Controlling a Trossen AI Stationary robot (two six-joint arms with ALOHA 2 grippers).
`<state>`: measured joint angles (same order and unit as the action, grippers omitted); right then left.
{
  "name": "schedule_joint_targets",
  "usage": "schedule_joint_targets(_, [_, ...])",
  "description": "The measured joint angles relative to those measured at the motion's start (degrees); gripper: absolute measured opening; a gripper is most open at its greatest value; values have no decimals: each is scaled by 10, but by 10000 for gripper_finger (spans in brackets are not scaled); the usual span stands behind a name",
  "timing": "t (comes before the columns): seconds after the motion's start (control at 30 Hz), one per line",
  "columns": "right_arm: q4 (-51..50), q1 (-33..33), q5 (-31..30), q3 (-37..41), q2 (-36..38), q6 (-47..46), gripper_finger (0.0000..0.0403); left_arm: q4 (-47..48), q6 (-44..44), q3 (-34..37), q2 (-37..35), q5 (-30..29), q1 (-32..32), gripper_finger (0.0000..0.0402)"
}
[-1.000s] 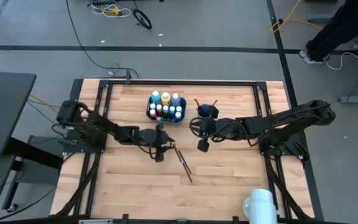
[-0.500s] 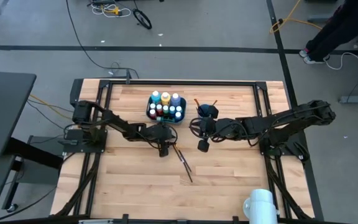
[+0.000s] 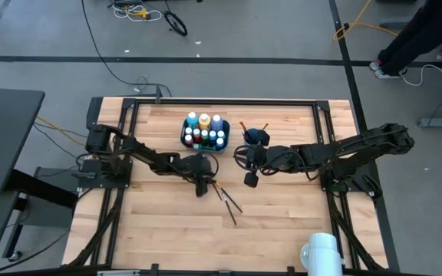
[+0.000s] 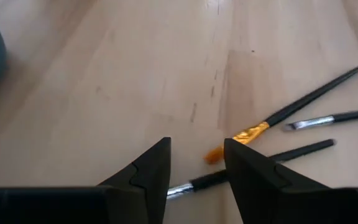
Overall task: Pick & Place Paint Supplies
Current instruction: Put the silver paint brush into the blue cup
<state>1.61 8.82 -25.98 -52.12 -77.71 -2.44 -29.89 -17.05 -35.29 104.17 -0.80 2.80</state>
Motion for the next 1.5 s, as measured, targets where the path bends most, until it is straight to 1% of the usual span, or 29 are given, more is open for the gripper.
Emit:
schedule_joint_targets(0.07, [0,0,0,0,0,0,65,20,-32,1,-17,11,0,158])
schedule_joint_targets(0.13, [-1,0,0,0,0,0,65,47,-38,2,-36,18,2,158])
schedule_joint_targets(0.33, [-3,0,0,0,0,0,65,134,-32,2,-96,10,11,158])
schedule_joint_targets(0.43, [-4,0,0,0,0,0,65,135,-4,2,-120,14,27,158])
schedule_joint_targets(0.5, [-4,0,0,0,0,0,65,134,21,2,-137,2,37,158])
schedule_joint_targets(0.6, [-4,0,0,0,0,0,65,145,57,1,-154,-46,48,158])
schedule_joint_targets(0.63, [-4,0,0,0,0,0,65,142,60,1,-154,-66,50,158])
schedule_joint_targets(0.7, [-4,0,0,0,0,0,65,144,72,2,-153,-87,50,158])
schedule_joint_targets(0.77, [-4,0,0,0,0,0,65,135,98,8,-148,-84,50,158])
schedule_joint_targets(0.87, [-4,0,0,0,0,0,65,142,133,20,-138,-64,49,158])
schedule_joint_targets(0.93, [-4,0,0,0,0,0,65,138,141,21,-126,-56,45,158])
schedule_joint_targets(1.1, [-3,0,0,0,0,0,65,136,161,27,-105,-66,28,158])
schedule_joint_targets(1.23, [-3,0,0,0,0,0,65,137,178,27,-103,-65,11,158])
schedule_joint_targets(1.3, [-3,0,0,0,0,0,65,140,175,27,-103,-51,2,158])
schedule_joint_targets(1.4, [-3,0,0,0,0,0,65,143,175,27,-103,-4,-8,157])
schedule_joint_targets(1.5, [-3,0,0,0,0,0,65,165,175,26,-103,5,-10,155])
